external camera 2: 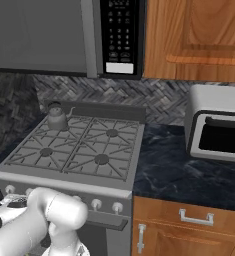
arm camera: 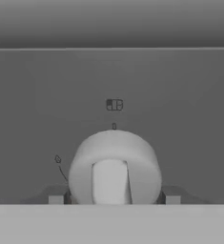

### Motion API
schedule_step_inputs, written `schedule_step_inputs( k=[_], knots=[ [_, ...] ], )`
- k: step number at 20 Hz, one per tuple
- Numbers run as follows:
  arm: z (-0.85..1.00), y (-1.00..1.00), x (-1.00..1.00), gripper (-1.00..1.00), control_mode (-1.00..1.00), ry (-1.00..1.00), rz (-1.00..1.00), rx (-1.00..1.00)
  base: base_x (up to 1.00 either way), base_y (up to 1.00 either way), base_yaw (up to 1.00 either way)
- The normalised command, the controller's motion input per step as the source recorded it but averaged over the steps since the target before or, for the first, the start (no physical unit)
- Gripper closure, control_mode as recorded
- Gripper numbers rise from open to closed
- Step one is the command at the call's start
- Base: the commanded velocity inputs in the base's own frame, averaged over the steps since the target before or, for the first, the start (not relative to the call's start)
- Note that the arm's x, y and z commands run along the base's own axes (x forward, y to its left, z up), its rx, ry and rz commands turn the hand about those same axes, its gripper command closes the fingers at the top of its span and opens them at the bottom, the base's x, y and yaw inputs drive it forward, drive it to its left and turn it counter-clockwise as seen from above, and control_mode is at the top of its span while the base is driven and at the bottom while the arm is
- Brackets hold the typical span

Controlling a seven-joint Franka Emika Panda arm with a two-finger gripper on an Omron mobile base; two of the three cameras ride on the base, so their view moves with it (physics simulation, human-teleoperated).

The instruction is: Turn on the rear left burner of the stove.

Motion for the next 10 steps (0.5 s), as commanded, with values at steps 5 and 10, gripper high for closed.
schedule_step_inputs(
  k=[5, 10],
  knots=[
    [-0.03, 0.07, 0.00, 1.00, -1.00, 0.06, 0.00, -0.46, 0.00, 0.00, 0.00],
    [-0.07, 0.11, 0.00, 1.00, -1.00, 0.00, 0.00, -0.53, 0.00, 0.00, 0.00]
  ],
)
